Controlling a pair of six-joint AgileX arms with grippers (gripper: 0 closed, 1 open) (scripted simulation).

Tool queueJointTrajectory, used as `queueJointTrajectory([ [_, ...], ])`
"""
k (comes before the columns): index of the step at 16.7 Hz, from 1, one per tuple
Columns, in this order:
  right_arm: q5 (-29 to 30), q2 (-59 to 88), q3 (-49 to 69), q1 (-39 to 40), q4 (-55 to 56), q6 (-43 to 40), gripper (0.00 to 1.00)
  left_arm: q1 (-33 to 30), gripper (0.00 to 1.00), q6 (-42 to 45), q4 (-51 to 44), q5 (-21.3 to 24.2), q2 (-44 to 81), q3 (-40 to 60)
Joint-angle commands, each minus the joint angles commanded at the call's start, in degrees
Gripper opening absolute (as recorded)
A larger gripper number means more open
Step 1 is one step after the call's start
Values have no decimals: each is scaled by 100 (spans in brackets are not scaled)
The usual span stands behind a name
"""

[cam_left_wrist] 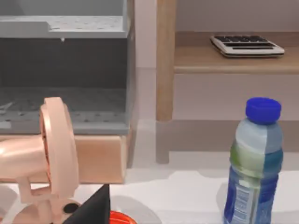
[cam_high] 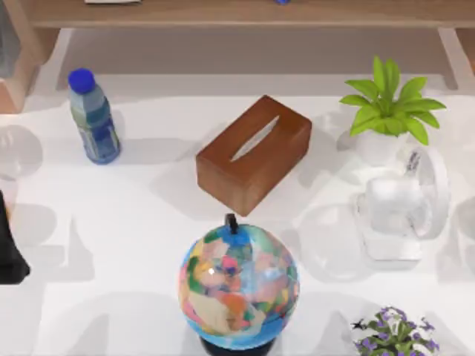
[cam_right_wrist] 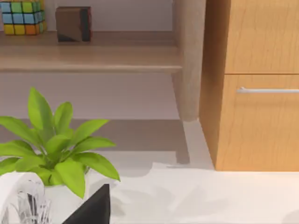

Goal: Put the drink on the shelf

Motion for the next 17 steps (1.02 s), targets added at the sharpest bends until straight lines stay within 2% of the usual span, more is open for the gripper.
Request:
queueJointTrajectory([
  [4,-102,177,24,-108,176,-12,100,0,100,0,0,0,0,0],
  [7,-484,902,112,-508,879,-58,100,0,100,0,0,0,0,0],
  [11,-1283,2681,296,-1349,2451,-155,100,0,100,0,0,0,0,0],
  [17,-2745,6298,634,-2886,5353,-331,100,0,100,0,0,0,0,0],
])
